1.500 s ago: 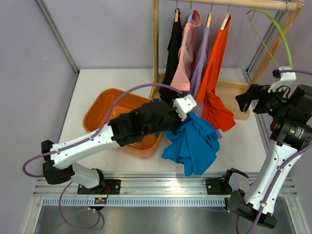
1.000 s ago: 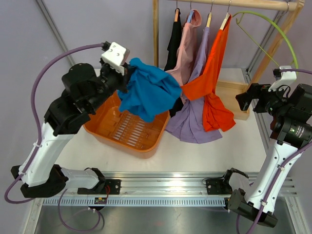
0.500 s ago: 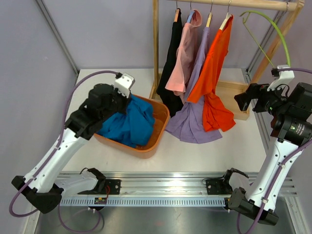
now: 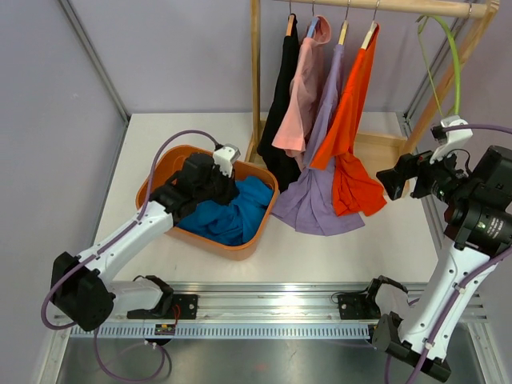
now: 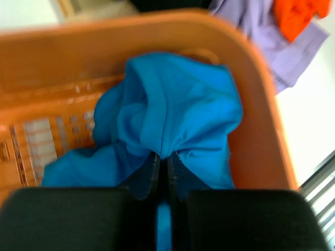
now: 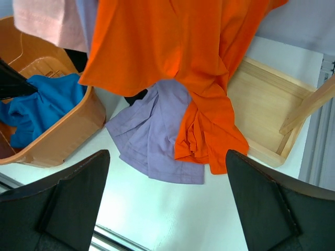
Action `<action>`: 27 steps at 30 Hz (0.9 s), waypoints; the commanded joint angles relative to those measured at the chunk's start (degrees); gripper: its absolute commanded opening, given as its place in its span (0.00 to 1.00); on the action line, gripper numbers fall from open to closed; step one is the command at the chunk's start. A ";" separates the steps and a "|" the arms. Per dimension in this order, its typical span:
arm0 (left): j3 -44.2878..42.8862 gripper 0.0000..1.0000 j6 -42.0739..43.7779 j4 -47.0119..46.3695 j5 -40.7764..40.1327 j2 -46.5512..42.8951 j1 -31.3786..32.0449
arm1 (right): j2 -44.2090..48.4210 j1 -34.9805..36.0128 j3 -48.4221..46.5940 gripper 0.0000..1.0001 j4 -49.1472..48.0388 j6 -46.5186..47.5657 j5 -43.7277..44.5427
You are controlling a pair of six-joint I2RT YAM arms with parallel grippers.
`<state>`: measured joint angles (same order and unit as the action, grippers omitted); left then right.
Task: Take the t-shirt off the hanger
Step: Place the tshirt into the basket, then grab a hanger with a tshirt on it with the right arm
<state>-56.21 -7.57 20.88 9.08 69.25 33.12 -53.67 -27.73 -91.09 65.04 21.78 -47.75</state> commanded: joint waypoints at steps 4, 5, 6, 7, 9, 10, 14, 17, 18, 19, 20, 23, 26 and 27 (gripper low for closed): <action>0.05 0.71 -4.47 -2.78 1.20 -2.80 -2.45 | -1.52 -0.14 -11.03 0.99 6.15 2.92 -7.69; -0.48 0.89 -4.73 -2.43 1.20 -3.68 -2.45 | -3.09 -0.22 -13.22 0.99 6.16 1.00 -8.93; -1.96 0.94 -4.73 -1.56 1.20 -4.47 -2.45 | -4.06 -0.14 -14.11 0.99 5.63 -0.50 -10.16; -2.94 0.99 -4.82 -0.85 1.20 -5.17 -2.54 | -5.21 -0.14 -15.07 1.00 5.37 -1.99 -12.44; -5.22 0.99 -4.12 1.34 1.03 -7.20 -2.54 | -9.07 -0.05 -17.71 0.98 2.23 -8.74 -12.99; -7.49 0.99 -3.86 2.13 0.68 -7.90 -2.54 | -10.56 -0.05 -18.59 0.98 0.90 -11.64 -12.29; -11.73 0.99 -3.06 5.30 -0.73 -10.45 -2.54 | -20.47 1.70 -26.56 0.90 -6.22 -25.52 -7.20; -12.79 0.99 -3.24 6.45 -0.82 -12.56 -2.54 | -27.68 11.18 -36.04 0.86 -6.42 -27.57 5.62; -12.70 0.99 -3.32 6.80 -0.82 -13.61 -2.54 | -29.46 13.29 -38.09 0.85 -6.85 -28.28 7.82; -12.61 0.99 -3.32 6.71 -0.82 -14.23 -2.54 | -30.95 17.31 -39.85 0.85 -7.37 -29.24 12.63; -12.00 0.99 -3.67 6.80 -1.08 -14.76 -2.54 | -34.10 18.66 -43.17 0.85 -7.90 -31.34 14.50; -10.69 0.99 -4.55 6.89 -1.87 -16.69 -2.45 | -38.08 22.97 -46.72 0.84 -12.55 -34.34 25.04; -10.24 0.99 -5.52 7.85 -3.10 -18.36 -2.54 | -38.97 27.36 -46.29 0.84 -19.23 -34.79 37.53; -9.81 0.99 -5.70 7.94 -3.54 -18.71 -2.54 | -38.97 27.46 -45.85 0.85 -22.20 -34.79 39.73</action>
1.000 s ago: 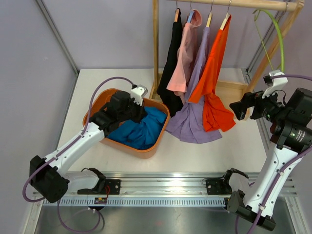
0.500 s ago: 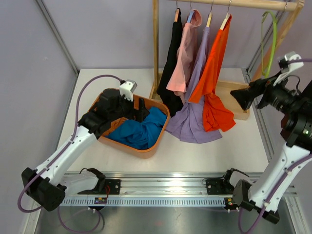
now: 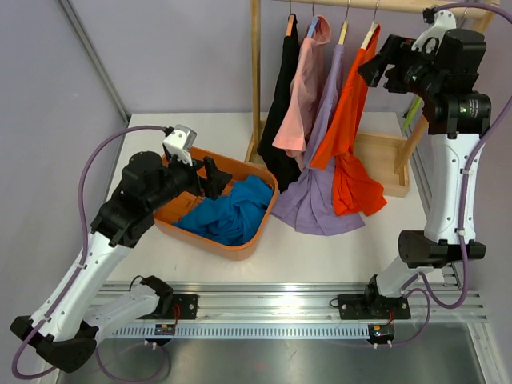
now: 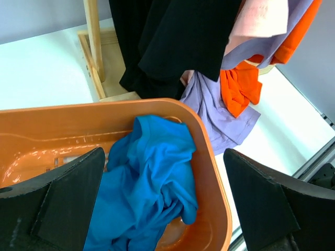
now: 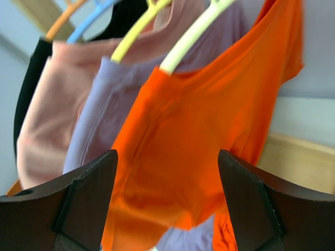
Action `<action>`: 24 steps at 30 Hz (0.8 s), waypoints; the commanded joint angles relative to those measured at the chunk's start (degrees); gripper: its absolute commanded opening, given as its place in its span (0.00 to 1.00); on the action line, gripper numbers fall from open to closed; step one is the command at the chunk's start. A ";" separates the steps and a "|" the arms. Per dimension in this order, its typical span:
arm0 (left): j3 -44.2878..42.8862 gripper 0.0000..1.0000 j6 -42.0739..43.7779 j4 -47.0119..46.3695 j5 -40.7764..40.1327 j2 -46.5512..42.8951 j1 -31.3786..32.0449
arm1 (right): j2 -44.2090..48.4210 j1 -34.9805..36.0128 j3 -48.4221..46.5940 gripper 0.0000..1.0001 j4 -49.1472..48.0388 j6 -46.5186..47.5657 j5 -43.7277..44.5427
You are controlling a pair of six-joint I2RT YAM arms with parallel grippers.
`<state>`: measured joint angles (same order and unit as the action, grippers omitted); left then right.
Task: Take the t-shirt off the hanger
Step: Grab a hanger with a tshirt on it with the right arm
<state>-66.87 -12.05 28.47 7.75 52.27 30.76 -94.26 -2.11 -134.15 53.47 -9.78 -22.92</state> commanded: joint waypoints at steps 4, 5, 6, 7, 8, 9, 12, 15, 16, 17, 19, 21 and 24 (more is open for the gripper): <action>1.92 0.99 -2.36 -0.08 -3.79 -3.49 -0.18 | 1.54 6.23 0.64 0.85 -17.08 -3.31 20.35; 2.01 0.99 -2.53 -0.34 -4.32 -3.75 -0.18 | 1.10 7.20 0.38 0.85 -17.87 -3.58 20.89; 2.10 0.99 -2.62 -0.43 -4.49 -3.76 -0.18 | 0.48 7.55 0.03 0.85 -18.14 -3.93 22.55; 2.36 0.99 -3.06 -0.61 -4.67 -3.76 -0.18 | -0.83 7.91 -0.93 0.84 -18.40 -4.63 22.83; 2.45 0.99 -3.15 -0.78 -4.85 -3.76 -0.18 | -1.45 8.26 -1.55 0.83 -18.40 -4.98 25.00; 2.53 0.99 -3.41 -1.31 -4.85 -3.76 -0.18 | -2.41 8.78 -2.34 0.82 -18.14 -5.25 26.94; 3.06 0.99 -4.55 -2.54 -5.02 -3.67 -0.18 | -6.10 9.75 -5.94 0.79 -17.44 -5.25 30.29; 3.50 0.99 -5.35 -2.80 -5.20 -4.02 -0.18 | -8.74 9.84 -7.62 0.76 -17.35 -5.69 30.56; 3.68 0.99 -5.52 -2.72 -5.29 -4.11 -0.18 | -9.53 9.76 -8.84 0.75 -17.09 -6.04 30.30; 3.85 0.99 -5.61 -2.80 -5.20 -4.28 -0.18 | -10.85 9.84 -9.37 0.75 -16.91 -6.30 29.86; 4.20 0.99 -5.96 -2.63 -5.20 -4.81 -0.18 | -11.47 9.93 -9.73 0.73 -16.73 -6.57 29.77; 4.82 0.99 -6.31 -2.80 -5.20 -5.33 -0.18 | -11.74 9.93 -9.38 0.71 -16.56 -6.48 30.47; 5.61 0.99 -6.75 -3.15 -5.46 -6.39 -0.18 | -10.95 9.93 -7.45 0.67 -16.38 -5.60 31.96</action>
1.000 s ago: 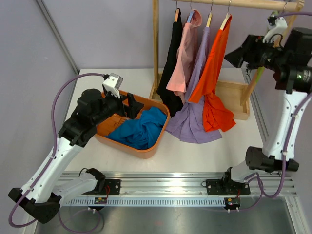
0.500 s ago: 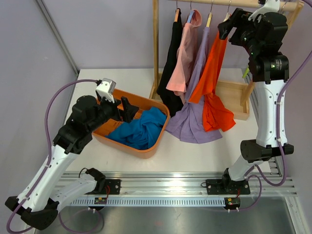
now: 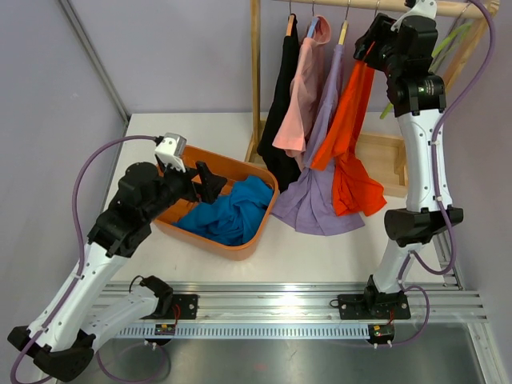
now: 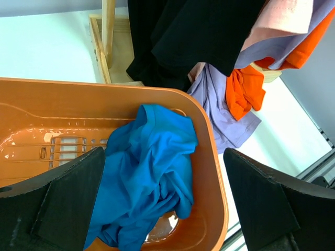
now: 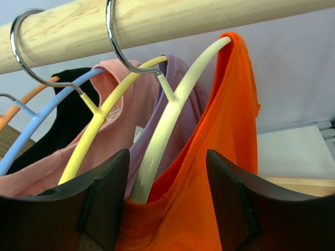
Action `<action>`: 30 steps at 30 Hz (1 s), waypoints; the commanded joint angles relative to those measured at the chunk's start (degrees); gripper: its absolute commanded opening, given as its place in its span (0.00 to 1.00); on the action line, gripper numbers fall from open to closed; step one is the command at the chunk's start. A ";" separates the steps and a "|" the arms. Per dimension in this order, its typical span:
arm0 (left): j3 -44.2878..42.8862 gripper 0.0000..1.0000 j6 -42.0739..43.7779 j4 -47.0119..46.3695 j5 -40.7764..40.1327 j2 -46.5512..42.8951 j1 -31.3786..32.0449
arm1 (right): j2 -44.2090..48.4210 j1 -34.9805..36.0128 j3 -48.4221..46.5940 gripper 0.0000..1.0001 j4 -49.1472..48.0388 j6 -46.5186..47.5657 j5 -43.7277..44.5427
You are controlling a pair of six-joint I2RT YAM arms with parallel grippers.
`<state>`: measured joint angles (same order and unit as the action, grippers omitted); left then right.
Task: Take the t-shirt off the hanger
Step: Grab a hanger with a tshirt on it with the right arm
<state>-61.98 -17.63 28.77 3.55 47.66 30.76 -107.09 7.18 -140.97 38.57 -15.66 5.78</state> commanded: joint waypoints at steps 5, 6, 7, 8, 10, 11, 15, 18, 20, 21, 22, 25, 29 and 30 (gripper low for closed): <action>1.33 0.99 -1.18 -3.46 -1.53 -3.10 -0.18 | 5.57 -0.23 5.08 0.53 -1.39 2.04 4.77; 1.33 0.99 -1.09 -3.46 -1.44 -3.27 -0.18 | 5.92 -0.50 5.70 0.51 -1.04 2.12 4.50; 1.42 0.99 -0.92 -3.46 -1.27 -3.27 -0.18 | 6.62 -0.67 6.75 0.49 -0.86 2.30 4.42; 1.33 0.99 -0.92 -3.46 -1.01 -3.19 -0.18 | 6.98 -1.02 7.28 0.48 -0.86 2.39 4.33; 1.24 0.99 -0.83 -3.46 -0.65 -3.27 -0.18 | 7.77 -2.08 8.68 0.42 -0.77 2.65 3.19; 1.24 0.99 -0.83 -3.55 -0.30 -3.27 -0.18 | 7.95 -2.34 9.04 0.41 -0.77 2.91 2.84; 1.16 0.99 -0.92 -3.90 0.84 -3.10 -0.18 | 8.47 -4.45 10.19 0.32 -1.21 4.32 -5.13; 0.81 0.99 -0.92 -4.43 1.98 -2.92 -0.18 | 8.04 -6.03 9.84 0.13 -1.47 5.11 -10.86; 0.63 0.99 -0.92 -4.86 2.60 -2.92 -0.18 | 7.33 -6.65 8.08 0.00 -1.56 6.25 -12.28; 0.54 0.99 -0.92 -4.96 2.77 -2.92 -0.18 | 7.07 -6.74 7.38 0.00 -2.09 6.52 -12.98; 0.45 0.99 -0.92 -5.04 2.86 -2.84 -0.18 | 6.55 -6.74 5.89 0.00 -2.44 6.95 -13.42; 0.54 0.99 -0.92 -5.66 3.30 -2.75 -0.18 | 7.50 -6.74 6.31 0.00 -7.09 6.70 -15.71; 0.54 0.99 -0.74 -6.36 4.70 -1.43 -0.18 | 10.67 -8.94 10.79 0.00 -18.67 5.38 -18.70; 0.45 0.99 -0.74 -6.45 4.88 -1.34 -0.18 | 11.11 -8.94 11.41 0.00 -20.01 5.20 -19.22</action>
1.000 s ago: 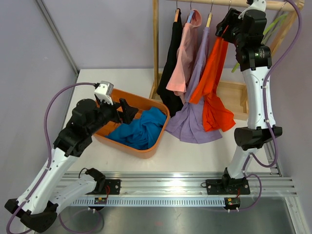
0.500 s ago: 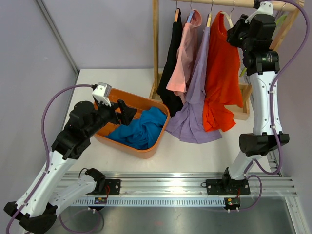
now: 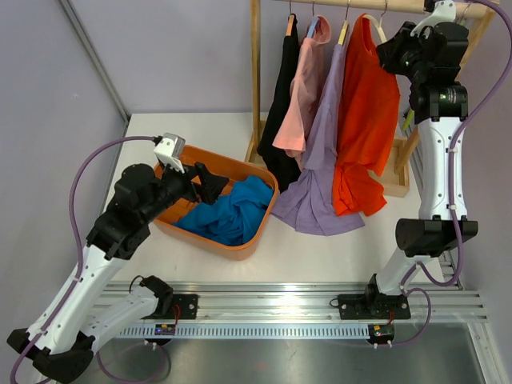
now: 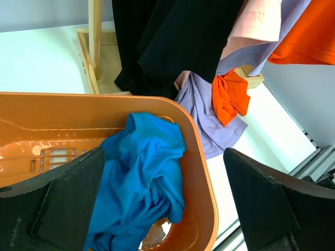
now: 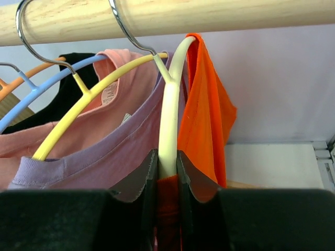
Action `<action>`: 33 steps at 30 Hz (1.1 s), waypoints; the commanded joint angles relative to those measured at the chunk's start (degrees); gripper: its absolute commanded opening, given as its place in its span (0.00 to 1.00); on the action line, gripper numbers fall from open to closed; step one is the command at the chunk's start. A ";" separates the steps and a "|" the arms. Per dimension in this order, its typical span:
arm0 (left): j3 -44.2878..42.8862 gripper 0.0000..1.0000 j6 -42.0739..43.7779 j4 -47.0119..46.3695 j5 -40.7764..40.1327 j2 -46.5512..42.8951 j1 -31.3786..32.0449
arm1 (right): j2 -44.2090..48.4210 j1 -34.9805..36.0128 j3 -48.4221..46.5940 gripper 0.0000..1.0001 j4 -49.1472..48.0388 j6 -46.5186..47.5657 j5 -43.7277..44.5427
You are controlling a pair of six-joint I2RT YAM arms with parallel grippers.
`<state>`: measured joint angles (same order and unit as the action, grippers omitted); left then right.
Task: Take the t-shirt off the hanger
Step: Grab a hanger with a tshirt on it with the right arm
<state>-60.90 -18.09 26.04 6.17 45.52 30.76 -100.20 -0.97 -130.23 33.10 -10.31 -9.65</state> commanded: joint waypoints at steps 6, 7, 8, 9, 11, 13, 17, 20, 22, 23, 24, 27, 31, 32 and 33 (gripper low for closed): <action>-1.15 0.99 0.42 -4.77 3.40 1.77 -0.18 | 6.33 -1.58 2.79 0.00 -19.13 -1.91 -5.64; -1.06 0.99 0.59 -5.03 3.58 1.86 -0.18 | 6.86 -1.84 3.23 0.00 -19.39 -2.00 -5.99; -0.97 0.99 0.68 -5.30 3.67 1.94 -0.18 | 7.39 -2.01 3.93 0.00 -20.70 -2.09 -6.60; -0.80 0.99 0.77 -5.39 3.67 2.03 -0.18 | 8.43 -2.19 5.50 0.00 -21.58 -2.26 -6.96; -0.18 0.99 0.86 -6.09 3.84 2.12 -0.18 | 9.50 -2.28 6.66 0.00 -23.52 -2.35 -7.49; 0.00 0.99 0.86 -6.62 4.28 2.56 -0.18 | 10.38 -2.37 7.45 0.00 -23.96 -2.26 -7.31; -0.09 0.99 0.95 -7.15 4.90 3.26 -0.18 | 11.78 -3.24 9.47 0.00 -24.84 -2.88 -7.75; -0.36 0.99 2.17 -7.41 5.25 3.26 -0.18 | 13.28 -4.21 11.05 0.00 -24.50 -2.97 -9.41; -0.62 0.99 5.24 -7.23 6.74 3.26 -0.18 | 15.20 -5.17 12.37 0.00 -22.92 -2.35 -11.52; -0.62 0.99 6.21 -7.32 7.53 3.00 -0.18 | 16.34 -6.48 13.59 0.00 -22.56 -2.26 -13.97; -0.71 0.99 8.48 -7.58 8.15 2.74 -0.18 | 19.05 -7.11 16.65 0.00 -22.21 -1.48 -15.12; -0.36 0.99 12.36 -8.64 11.31 1.95 -0.18 | 24.94 -9.66 22.89 0.00 -18.79 1.33 -20.31; -0.27 0.99 15.88 -10.65 16.75 2.38 -0.18 | 32.07 -11.33 28.97 0.00 -8.88 7.65 -27.78; -0.44 0.99 16.50 -11.10 17.90 2.64 -0.09 | 33.57 -11.42 31.07 0.00 -6.76 9.58 -30.40; -0.53 0.99 17.46 -11.54 19.13 3.26 -0.09 | 36.37 -11.51 32.14 0.00 -4.47 14.21 -31.30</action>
<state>-60.90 -5.54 19.86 18.85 48.60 30.76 -70.72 -12.51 -100.12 25.43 -5.74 -31.68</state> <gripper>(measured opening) 0.985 0.234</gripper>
